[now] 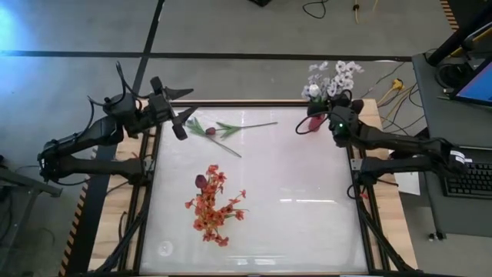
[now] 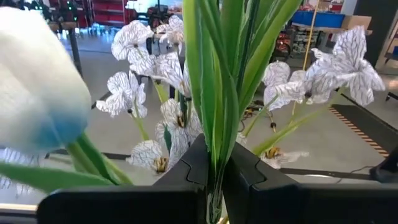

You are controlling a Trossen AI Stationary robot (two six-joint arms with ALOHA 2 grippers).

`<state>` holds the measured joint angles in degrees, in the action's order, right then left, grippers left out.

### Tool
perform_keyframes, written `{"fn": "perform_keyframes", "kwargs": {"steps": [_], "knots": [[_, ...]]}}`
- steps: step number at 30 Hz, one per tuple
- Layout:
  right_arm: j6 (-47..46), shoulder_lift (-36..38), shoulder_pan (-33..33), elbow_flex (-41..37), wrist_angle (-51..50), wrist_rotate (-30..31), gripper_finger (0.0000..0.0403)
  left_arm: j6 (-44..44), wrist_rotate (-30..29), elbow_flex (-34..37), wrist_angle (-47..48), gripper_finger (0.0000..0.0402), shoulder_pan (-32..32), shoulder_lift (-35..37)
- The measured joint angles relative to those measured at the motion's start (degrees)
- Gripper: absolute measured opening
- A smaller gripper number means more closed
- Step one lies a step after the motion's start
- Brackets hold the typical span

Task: Sort flowers into vase by color
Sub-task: Put the white flowers into the red vase

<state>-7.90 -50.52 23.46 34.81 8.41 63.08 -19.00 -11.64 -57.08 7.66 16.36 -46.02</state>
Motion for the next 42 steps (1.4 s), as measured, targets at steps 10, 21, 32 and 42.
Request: {"fn": "perform_keyframes", "kwargs": {"steps": [10,21,32,42], "knots": [[-0.3,-1.4,0.0,0.0,-1.4,0.0,0.0018,-0.9,-0.6,0.0,0.1,0.0212,0.0,0.0],[-2.1,-2.9,0.0,-0.6,-2.6,-0.1,0.0018,-1.3,-2.8,0.0,0.1,0.0212,0.0,0.0],[-5.1,-6.8,0.0,-2.0,-2.6,-0.1,0.0018,-1.3,-2.9,0.0,0.1,0.0212,0.0,0.0],[-5.7,-9.5,0.0,-2.8,-2.5,-0.1,0.0018,-1.3,-2.9,0.0,0.1,0.0212,0.0,0.0]]}}
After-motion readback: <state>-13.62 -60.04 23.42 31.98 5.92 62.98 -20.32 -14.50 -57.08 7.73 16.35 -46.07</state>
